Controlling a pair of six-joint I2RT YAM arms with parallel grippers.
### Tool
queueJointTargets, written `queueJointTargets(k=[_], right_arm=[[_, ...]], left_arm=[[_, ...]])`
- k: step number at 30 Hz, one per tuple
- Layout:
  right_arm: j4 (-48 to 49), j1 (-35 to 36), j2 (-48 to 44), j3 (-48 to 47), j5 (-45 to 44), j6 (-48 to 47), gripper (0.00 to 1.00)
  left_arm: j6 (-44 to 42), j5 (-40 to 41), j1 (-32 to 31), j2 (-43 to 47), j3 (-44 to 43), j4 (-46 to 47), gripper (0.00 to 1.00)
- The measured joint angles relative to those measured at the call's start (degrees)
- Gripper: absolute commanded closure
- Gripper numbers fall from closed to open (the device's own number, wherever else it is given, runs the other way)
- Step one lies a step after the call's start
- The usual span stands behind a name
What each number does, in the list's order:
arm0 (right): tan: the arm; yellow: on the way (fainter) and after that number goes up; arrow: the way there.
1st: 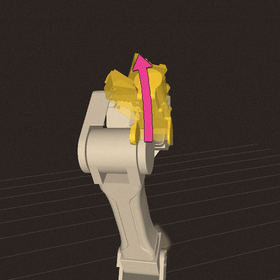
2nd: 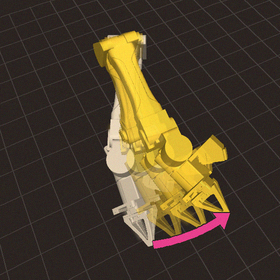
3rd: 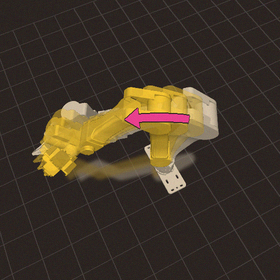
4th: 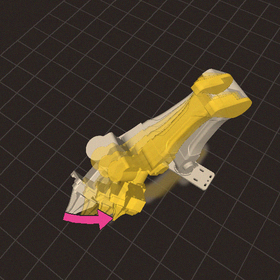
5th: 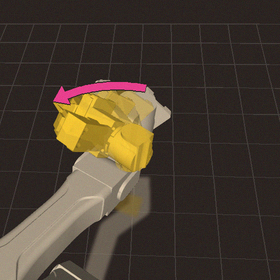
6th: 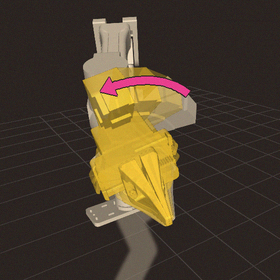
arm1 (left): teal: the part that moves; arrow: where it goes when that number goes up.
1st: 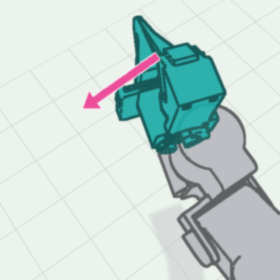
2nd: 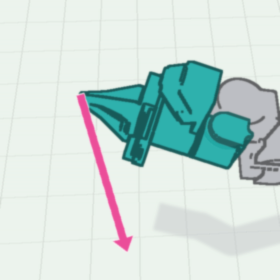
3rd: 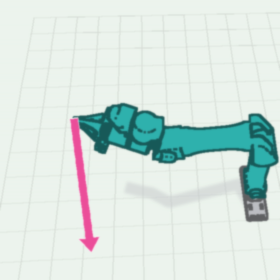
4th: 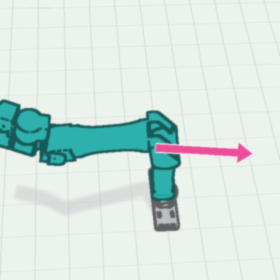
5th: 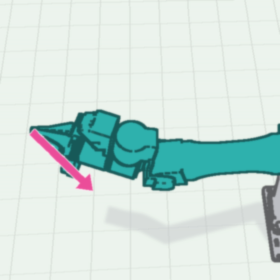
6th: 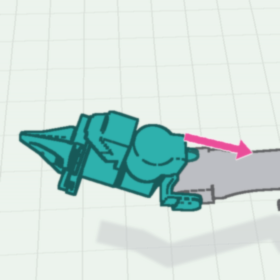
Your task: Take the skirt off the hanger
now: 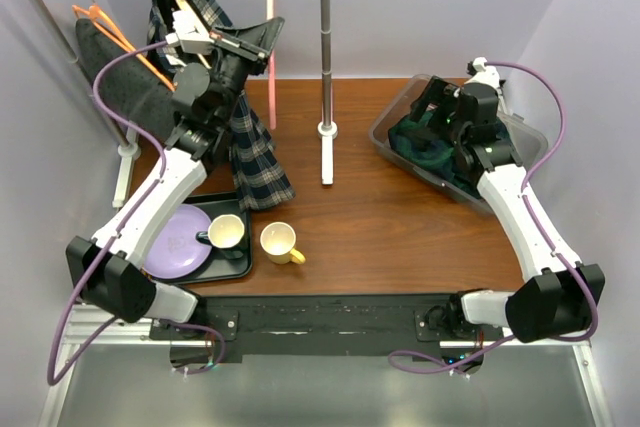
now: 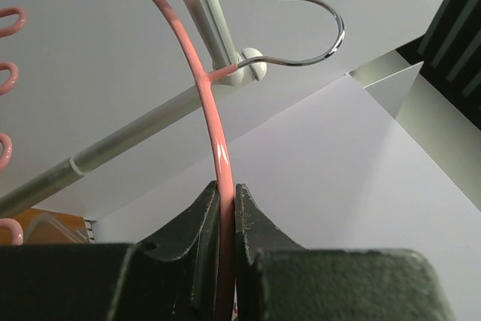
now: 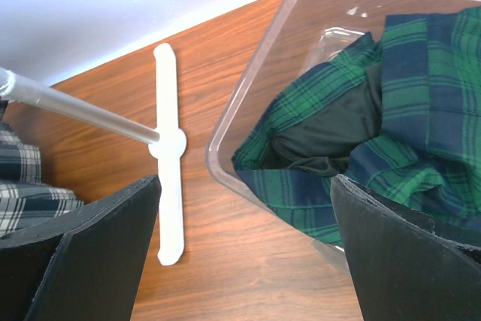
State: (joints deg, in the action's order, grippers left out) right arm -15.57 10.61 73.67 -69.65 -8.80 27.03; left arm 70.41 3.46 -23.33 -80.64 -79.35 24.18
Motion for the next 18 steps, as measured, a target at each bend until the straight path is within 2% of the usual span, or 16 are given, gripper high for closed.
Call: queueJointTargets(k=[7, 12, 15, 16, 17, 18], right_arm=[[0.55, 0.0, -0.02, 0.9, 1.29, 0.35, 0.01], [0.83, 0.15, -0.22, 1.14, 1.92, 0.39, 0.01], [0.98, 0.28, -0.52, 1.57, 2.36, 0.39, 0.01], [1.01, 0.35, -0.57, 1.6, 2.38, 0.39, 0.01], [1.03, 0.37, -0.59, 1.6, 2.4, 0.39, 0.01], [1.03, 0.37, -0.61, 1.6, 2.47, 0.39, 0.01]], left_arm=[[-0.61, -0.09, 0.0, -6.25, -5.51, 2.14, 1.0], [-0.57, 0.11, 0.0, -8.68, -5.77, 2.49, 1.0], [-0.59, 0.63, 0.0, -9.55, -5.6, 2.47, 0.76], [-0.63, 0.72, 0.0, -9.62, -5.38, 2.51, 0.62], [-1.01, 0.7, 0.02, -9.62, -5.11, 2.56, 0.56], [-1.36, 0.66, 0.0, -9.62, -5.07, 2.75, 0.47]])
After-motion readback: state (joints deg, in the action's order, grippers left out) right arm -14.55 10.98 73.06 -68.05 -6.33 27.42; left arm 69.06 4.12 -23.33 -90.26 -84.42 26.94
